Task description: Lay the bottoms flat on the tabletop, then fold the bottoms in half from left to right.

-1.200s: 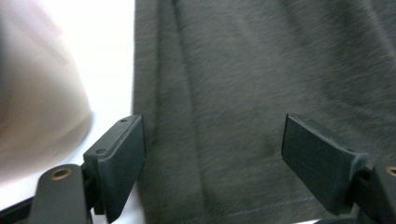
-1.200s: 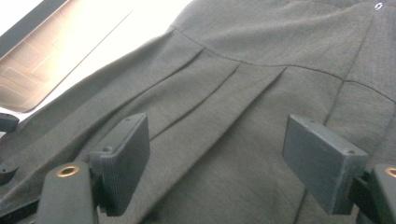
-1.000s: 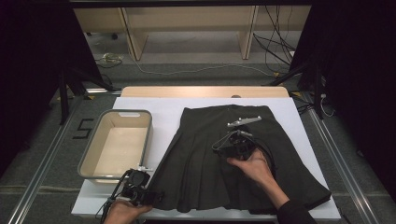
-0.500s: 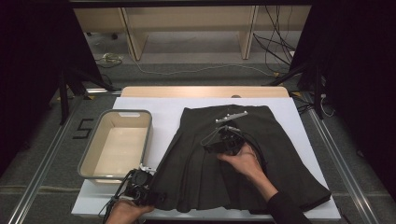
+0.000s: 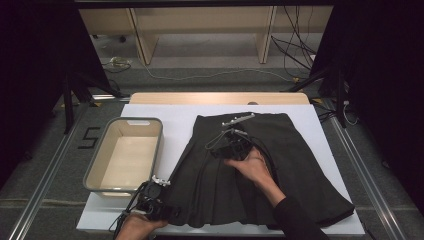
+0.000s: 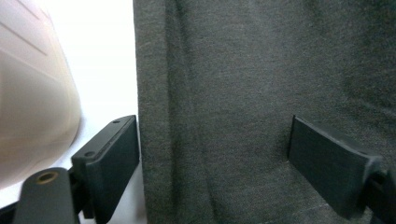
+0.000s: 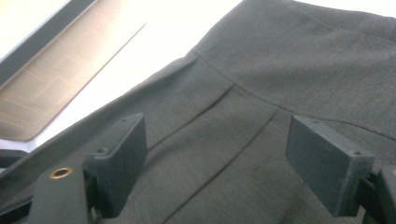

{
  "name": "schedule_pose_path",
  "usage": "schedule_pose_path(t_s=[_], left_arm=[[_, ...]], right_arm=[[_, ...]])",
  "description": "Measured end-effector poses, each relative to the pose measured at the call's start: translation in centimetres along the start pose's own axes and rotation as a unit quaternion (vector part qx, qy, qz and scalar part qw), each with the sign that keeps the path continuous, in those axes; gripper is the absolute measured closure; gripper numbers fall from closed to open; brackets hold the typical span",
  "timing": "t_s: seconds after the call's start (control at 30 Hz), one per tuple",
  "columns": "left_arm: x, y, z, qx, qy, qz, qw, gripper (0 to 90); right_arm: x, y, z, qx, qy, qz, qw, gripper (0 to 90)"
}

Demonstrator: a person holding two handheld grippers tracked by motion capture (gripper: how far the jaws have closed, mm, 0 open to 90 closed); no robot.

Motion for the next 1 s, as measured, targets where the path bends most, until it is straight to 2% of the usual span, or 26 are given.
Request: schedule_pose_path(t_s=[0.07,0.13,0.27,0.33,0.37,0.4,0.47,0.5,0.53,0.57,0.63,0.7,0.73,0.83,0.9,0.97,1.0], left_arm=[[-0.3,-0.1,0.3,0.007,0.009,-0.007,0.9999,33.7],[-0.5,-0.2,0.5,0.013,-0.009,-0.004,0.9999,50.7],[-0.3,-0.2,0.5,0.012,-0.040,-0.006,0.9991,77.8],[0.0,-0.1,0.6,0.013,-0.052,-0.005,0.9986,83.3],[0.1,-0.1,0.7,0.012,-0.074,0.002,0.9972,84.1],[0.4,-0.2,0.7,0.011,-0.094,0.010,0.9954,84.5],[1.0,-0.1,0.9,0.014,-0.123,0.017,0.9922,84.7],[1.3,-0.1,1.0,0.012,-0.134,0.013,0.9908,84.5],[1.6,0.0,0.9,0.014,-0.140,0.018,0.9898,84.3],[1.8,0.1,0.9,0.011,-0.139,0.011,0.9902,83.9],[1.9,0.2,0.6,0.008,-0.124,0.000,0.9922,81.4],[1.9,0.2,0.5,0.011,-0.093,-0.018,0.9954,69.2],[1.9,0.3,0.6,0.015,-0.086,-0.026,0.9958,64.1],[2.0,0.8,0.5,0.026,-0.068,-0.023,0.9971,49.6],[2.1,1.2,0.1,0.022,-0.057,-0.027,0.9978,44.8],[2.1,1.4,-0.5,0.013,-0.036,-0.035,0.9986,41.4],[2.0,1.5,-0.6,0.008,-0.036,-0.043,0.9984,39.5]], right_arm=[[0.0,0.1,-0.1,-0.001,0.001,-0.001,1.0000,21.6],[0.0,0.1,-0.1,-0.003,0.004,-0.001,1.0000,21.8],[0.0,0.0,0.1,-0.002,0.003,0.000,1.0000,22.3],[0.1,0.1,0.1,-0.001,0.002,0.001,1.0000,22.6],[0.2,0.1,0.2,-0.001,0.002,0.001,1.0000,22.8],[0.3,0.1,0.2,-0.002,0.001,0.002,1.0000,22.9],[0.5,0.2,0.1,-0.002,-0.002,0.001,1.0000,23.2],[0.6,0.2,0.0,-0.003,-0.003,-0.002,1.0000,23.2],[0.7,0.2,-0.1,-0.003,-0.005,-0.004,1.0000,23.3],[0.8,0.3,-0.2,-0.004,-0.004,-0.006,1.0000,23.2],[0.8,0.3,-0.2,-0.003,-0.004,-0.008,1.0000,23.3],[0.8,0.3,-0.1,-0.004,-0.006,-0.006,1.0000,23.3],[0.8,0.3,-0.1,-0.003,-0.006,-0.006,1.0000,23.2],[1.0,0.4,-0.2,-0.002,-0.009,-0.008,0.9999,23.3],[1.1,0.6,-0.5,-0.003,-0.010,-0.013,0.9999,23.4],[1.1,0.9,-0.7,-0.004,-0.011,-0.015,0.9998,23.4],[1.1,1.0,-0.9,-0.005,-0.011,-0.013,0.9998,23.3]])
Point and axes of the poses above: each handheld gripper's, and its own axes: z roughly backward along the jaws, y roughly out of its top, x roughly to its right, the point moved 3 cm from there along -z, roughly forward along the jaws, and after that the axes turned 1 degree about -z, right-handed, at the moved point
